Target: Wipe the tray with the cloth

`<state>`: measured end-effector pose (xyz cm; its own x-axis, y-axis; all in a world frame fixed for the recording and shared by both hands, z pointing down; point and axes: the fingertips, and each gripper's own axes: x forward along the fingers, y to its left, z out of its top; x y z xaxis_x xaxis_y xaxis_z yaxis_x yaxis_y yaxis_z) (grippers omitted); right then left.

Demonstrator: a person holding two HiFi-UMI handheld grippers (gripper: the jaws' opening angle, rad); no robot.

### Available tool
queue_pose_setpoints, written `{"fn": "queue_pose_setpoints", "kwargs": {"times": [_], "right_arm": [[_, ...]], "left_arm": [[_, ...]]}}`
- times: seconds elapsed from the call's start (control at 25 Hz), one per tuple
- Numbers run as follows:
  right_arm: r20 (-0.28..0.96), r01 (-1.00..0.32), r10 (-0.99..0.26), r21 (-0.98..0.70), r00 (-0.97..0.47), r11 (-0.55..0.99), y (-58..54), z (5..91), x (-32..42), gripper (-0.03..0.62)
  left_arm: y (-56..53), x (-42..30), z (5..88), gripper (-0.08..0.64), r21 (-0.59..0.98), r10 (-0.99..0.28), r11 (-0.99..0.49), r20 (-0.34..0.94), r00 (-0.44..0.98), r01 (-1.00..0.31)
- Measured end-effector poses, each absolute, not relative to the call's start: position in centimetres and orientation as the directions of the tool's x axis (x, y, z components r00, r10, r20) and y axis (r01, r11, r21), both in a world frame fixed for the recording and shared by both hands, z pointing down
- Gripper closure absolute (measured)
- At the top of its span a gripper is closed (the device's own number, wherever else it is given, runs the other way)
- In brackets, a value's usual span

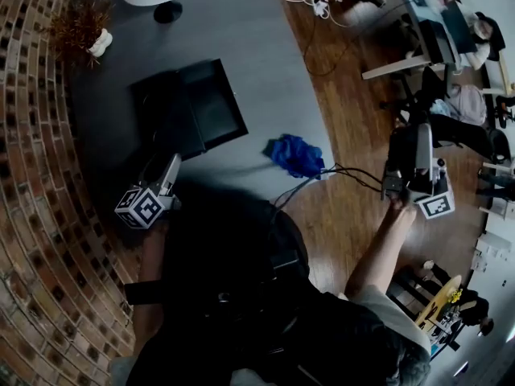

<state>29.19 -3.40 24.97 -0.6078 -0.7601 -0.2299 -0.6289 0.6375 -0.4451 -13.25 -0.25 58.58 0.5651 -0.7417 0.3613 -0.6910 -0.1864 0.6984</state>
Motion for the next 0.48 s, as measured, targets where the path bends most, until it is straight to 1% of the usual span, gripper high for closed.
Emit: {"fn": "queue_pose_setpoints", "kwargs": {"times": [0.08,0.12,0.16,0.24,0.32,0.36,0.4,0.48], "right_arm": [[-0.082,-0.665,-0.734,-0.364,-0.675,0.652,-1.5,26.3,27.3,0.472],[-0.048,-0.685,-0.744,-0.354,-0.667,0.637,-0.9,26.9,26.9,0.472],[-0.071,-0.702,-0.772,-0.370,-0.631,0.608,-0.7,26.8,27.2,0.472],[-0.180,-0.742,-0.845,-0.411,-0.503,0.529,-1.6,26.2,28.5,0.471],[-0.249,-0.762,-0.882,-0.443,-0.401,0.472,-3.5,26.5,28.9,0.472],[-0.295,-0.739,-0.877,-0.475,-0.378,0.478,-4.2,26.1,28.4,0.472],[-0.361,-0.689,-0.854,-0.509,-0.374,0.516,-4.5,24.9,27.6,0.472],[-0.508,-0.543,-0.765,-0.543,-0.395,0.641,-4.0,20.6,25.5,0.472]], "left_arm": [[-0.1,-13.4,58.6,0.298,0.697,-0.744,-0.185,0.361,0.562,-0.693],[-0.1,-13.4,58.5,0.298,0.696,-0.744,-0.186,0.361,0.562,-0.694],[-0.2,-13.4,58.5,0.298,0.695,-0.745,-0.187,0.360,0.561,-0.694],[-0.3,-13.5,58.5,0.298,0.693,-0.751,-0.185,0.358,0.555,-0.697],[-0.3,-13.6,58.5,0.299,0.693,-0.757,-0.178,0.357,0.547,-0.699],[-0.2,-13.6,58.5,0.299,0.695,-0.756,-0.178,0.357,0.549,-0.697],[-0.2,-13.5,58.5,0.299,0.697,-0.753,-0.180,0.356,0.553,-0.694],[-0.1,-13.2,58.5,0.299,0.699,-0.748,-0.187,0.354,0.561,-0.690]]}}
